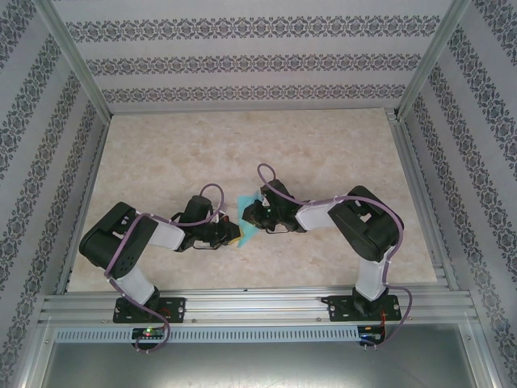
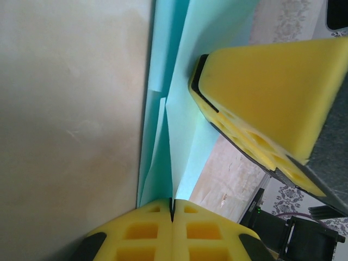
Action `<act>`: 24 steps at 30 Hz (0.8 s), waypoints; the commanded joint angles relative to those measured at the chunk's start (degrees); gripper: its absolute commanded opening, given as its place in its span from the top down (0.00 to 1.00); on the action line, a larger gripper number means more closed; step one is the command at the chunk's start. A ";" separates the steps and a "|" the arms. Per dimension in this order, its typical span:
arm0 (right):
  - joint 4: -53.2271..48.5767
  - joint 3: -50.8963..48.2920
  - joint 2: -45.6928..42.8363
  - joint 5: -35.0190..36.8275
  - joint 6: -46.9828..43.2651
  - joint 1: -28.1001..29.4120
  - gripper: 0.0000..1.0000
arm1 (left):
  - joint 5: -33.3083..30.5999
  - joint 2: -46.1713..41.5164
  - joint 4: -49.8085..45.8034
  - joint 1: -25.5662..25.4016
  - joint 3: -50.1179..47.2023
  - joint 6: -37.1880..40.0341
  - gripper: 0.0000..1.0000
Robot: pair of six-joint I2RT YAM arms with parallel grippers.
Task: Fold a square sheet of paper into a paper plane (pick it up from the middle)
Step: Fourth fold the wing at the center of the table.
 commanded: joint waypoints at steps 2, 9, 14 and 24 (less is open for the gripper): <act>-5.27 0.50 2.10 1.71 -1.38 0.39 0.84 | -6.75 2.26 -8.95 0.58 -1.47 0.16 1.00; -11.86 2.50 1.39 2.41 -3.75 1.02 0.84 | -6.22 -0.40 -13.74 0.53 -0.50 3.05 0.92; -13.12 3.27 1.64 2.28 -4.15 1.41 0.84 | -5.72 -5.53 -18.14 0.55 -0.34 5.61 0.88; -14.35 4.40 2.49 2.45 -4.81 2.17 0.85 | -4.91 -7.80 -23.03 0.42 2.15 8.13 0.81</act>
